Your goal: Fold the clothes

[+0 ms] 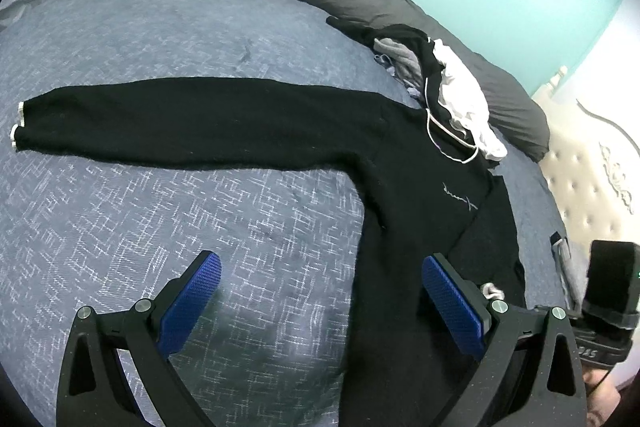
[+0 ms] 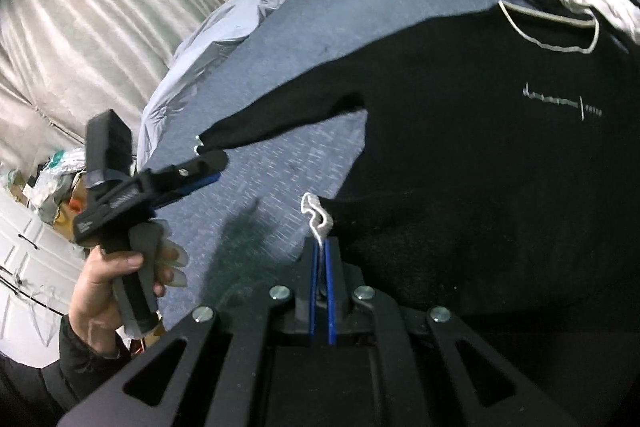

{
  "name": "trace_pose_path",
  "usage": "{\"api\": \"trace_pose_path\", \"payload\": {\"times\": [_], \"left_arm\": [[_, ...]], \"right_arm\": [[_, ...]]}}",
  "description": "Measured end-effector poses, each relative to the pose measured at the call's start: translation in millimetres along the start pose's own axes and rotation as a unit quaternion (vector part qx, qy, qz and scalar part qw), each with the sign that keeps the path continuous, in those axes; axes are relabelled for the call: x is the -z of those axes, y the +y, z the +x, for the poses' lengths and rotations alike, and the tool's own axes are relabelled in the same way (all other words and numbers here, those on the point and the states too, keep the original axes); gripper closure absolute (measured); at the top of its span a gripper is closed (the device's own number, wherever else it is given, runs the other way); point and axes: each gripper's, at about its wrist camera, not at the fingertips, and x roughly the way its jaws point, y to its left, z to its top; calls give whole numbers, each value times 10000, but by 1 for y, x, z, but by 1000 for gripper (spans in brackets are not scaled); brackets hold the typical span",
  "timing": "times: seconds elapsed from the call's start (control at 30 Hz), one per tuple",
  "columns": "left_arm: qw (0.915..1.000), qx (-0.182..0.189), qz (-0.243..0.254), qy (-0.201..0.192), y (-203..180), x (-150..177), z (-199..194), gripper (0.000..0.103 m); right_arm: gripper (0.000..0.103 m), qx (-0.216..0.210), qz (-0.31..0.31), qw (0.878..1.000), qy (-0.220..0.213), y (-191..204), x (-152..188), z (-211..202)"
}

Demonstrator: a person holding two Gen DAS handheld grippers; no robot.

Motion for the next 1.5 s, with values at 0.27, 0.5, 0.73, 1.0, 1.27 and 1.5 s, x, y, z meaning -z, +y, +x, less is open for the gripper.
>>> {"api": "trace_pose_path", "payload": {"times": [0.27, 0.5, 0.73, 1.0, 1.27, 1.5], "left_arm": [[9999, 61, 129, 96, -12, 5, 7, 0], [9986, 150, 432, 274, -38, 14, 21, 0], [9932, 156, 985, 607, -76, 34, 44, 0], [9849, 5, 1475, 910, -101, 55, 69, 0], [9851, -72, 1368, 1036, -96, 60, 82, 0], [9846, -122, 1324, 1139, -90, 62, 90, 0]], "right_arm": [[81, 51, -177, 9998, 98, -4, 7, -6], [68, 1069, 46, 9940, -227, -59, 11, -70], [64, 2768, 356, 9601, -173, -151, 31, -116], [64, 3690, 945, 9246, -72, -241, 40, -132], [64, 3851, 646, 9204, 175, -263, 20, -95], [64, 3912, 531, 9187, 61, -273, 6, -84]]}}
